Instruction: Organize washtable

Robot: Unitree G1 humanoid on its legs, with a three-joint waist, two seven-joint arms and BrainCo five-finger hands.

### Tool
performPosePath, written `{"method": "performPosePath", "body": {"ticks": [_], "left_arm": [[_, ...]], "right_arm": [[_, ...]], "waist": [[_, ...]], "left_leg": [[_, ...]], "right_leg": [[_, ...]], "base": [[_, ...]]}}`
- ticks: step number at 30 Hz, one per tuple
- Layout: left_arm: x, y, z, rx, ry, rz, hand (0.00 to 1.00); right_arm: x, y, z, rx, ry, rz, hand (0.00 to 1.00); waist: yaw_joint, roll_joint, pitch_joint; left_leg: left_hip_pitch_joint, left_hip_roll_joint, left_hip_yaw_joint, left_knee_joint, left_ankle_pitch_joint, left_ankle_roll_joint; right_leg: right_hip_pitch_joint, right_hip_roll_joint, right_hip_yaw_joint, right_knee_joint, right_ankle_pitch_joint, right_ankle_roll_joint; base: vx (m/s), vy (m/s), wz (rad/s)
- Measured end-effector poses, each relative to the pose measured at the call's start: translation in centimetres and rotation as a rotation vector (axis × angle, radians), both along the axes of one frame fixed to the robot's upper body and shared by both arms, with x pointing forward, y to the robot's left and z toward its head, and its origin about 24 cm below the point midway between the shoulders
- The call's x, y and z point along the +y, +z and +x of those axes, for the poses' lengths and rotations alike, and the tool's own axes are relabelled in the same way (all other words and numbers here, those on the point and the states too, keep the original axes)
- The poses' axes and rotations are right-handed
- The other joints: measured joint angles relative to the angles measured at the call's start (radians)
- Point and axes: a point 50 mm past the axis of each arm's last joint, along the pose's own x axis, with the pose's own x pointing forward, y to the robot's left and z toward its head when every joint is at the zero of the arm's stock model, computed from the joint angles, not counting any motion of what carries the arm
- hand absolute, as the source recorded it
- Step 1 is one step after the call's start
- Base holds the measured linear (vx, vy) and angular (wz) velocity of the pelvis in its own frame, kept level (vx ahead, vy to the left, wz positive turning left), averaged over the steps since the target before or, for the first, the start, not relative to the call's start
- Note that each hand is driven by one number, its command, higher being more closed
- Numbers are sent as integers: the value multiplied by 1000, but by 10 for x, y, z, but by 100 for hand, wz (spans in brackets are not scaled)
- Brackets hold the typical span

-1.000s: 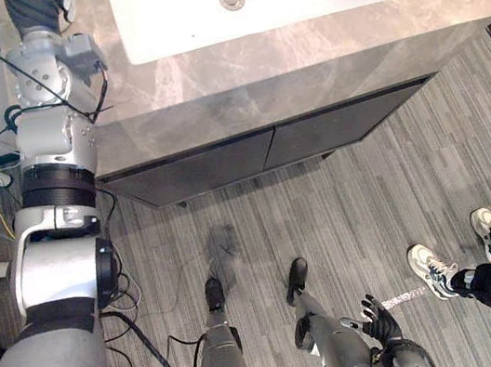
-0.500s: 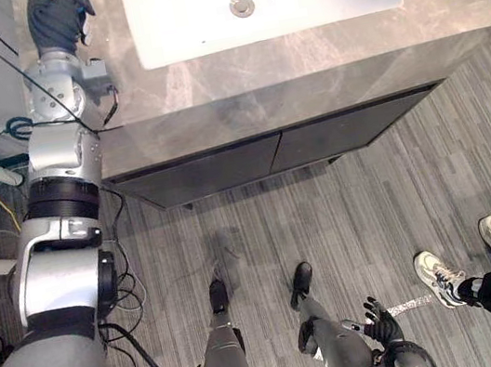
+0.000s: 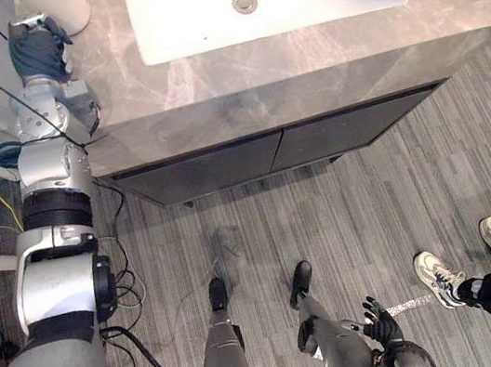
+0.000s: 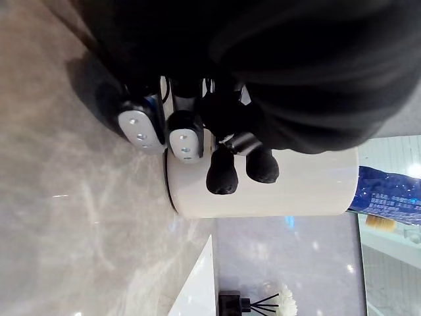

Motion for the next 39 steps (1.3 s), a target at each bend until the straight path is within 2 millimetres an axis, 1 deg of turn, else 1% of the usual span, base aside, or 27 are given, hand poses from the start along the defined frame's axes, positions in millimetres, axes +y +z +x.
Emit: {"method": "performPosePath", "body": {"ticks": [5, 10, 17, 20, 23, 24, 26, 28, 33, 35, 38, 39], "left_arm": [[-3, 1, 0, -6, -15, -6, 100], [-17, 3, 2, -10, -53, 63, 100], [-27, 7, 2, -28, -79, 112, 100], [-29, 13, 1, -46, -81, 114, 100], [-31, 26, -1, -85, -78, 112, 100], [-31, 28, -1, -89, -73, 109, 100], [-31, 32, -2, -102, -68, 107, 100], [-30, 37, -3, -114, -64, 106, 100], [-28, 43, -4, -133, -57, 90, 100], [-27, 44, -5, -141, -54, 83, 100], [-28, 55, -7, -172, -57, 77, 100], [-29, 59, -8, -183, -58, 76, 100]], "right_arm": [[0, 0, 0, 0, -7, 4, 0], [0, 0, 0, 1, -9, 5, 0], [0, 0, -1, 3, -10, 5, 0], [0, -1, -1, 3, -10, 7, 0], [2, -1, 0, 2, -11, 11, 0], [2, -1, 0, 2, -12, 12, 0], [3, -1, 0, 1, -12, 13, 0], [2, 0, 0, 0, -13, 13, 0], [2, 0, 0, -4, -16, 14, 0], [2, 0, 0, -5, -17, 14, 0], [1, 0, 1, -6, -19, 14, 0], [1, 1, 1, -11, -22, 17, 0]], "waist": [[-1, 0, 0], [0, -1, 1], [-3, -7, 4], [-3, -14, 7], [-3, -27, 19], [-3, -30, 21], [-3, -36, 28], [-2, -35, 34], [-2, -34, 38], [-2, -33, 38], [0, -32, 41], [0, -33, 50]], "left_leg": [[-2, -2, -3, 0, 0, 0], [-8, -6, -12, -4, 0, 0], [-13, -10, -15, -7, 0, 1], [-17, -5, -14, -5, 0, 1], [-27, -2, -13, 2, 0, 1], [-27, -2, -13, 3, -1, 1], [-29, -1, -9, 15, -9, 3], [-42, 1, -8, 42, -25, 5], [-67, 8, 0, 101, -63, 13], [-79, 13, 2, 127, -80, 15], [-111, 16, 2, 167, -101, 21], [-116, 15, 2, 183, -110, 25]], "right_leg": [[-1, 0, -1, 0, -1, 1], [-5, -1, -5, 0, -1, 2], [-12, -1, -3, 0, -1, 2], [-17, -1, -1, 0, -2, 4], [-25, -1, 2, 0, -1, 6], [-25, -1, 3, 0, -1, 6], [-26, -1, 10, 0, -1, 9], [-28, 0, 14, 0, -2, 13], [-30, 3, 22, 0, -2, 18], [-32, 4, 24, 0, -1, 26], [-45, 5, 27, 0, 5, 38], [-45, 4, 31, 0, 7, 39]], "base": [[0, 0, 0], [6, 20, 2], [9, 35, -1], [7, 32, -2], [3, 22, -1], [7, 34, -3], [14, 41, -6], [16, 48, -7], [18, 47, -8], [15, 57, -6], [-2, 57, -5], [-8, 54, -6]]}}
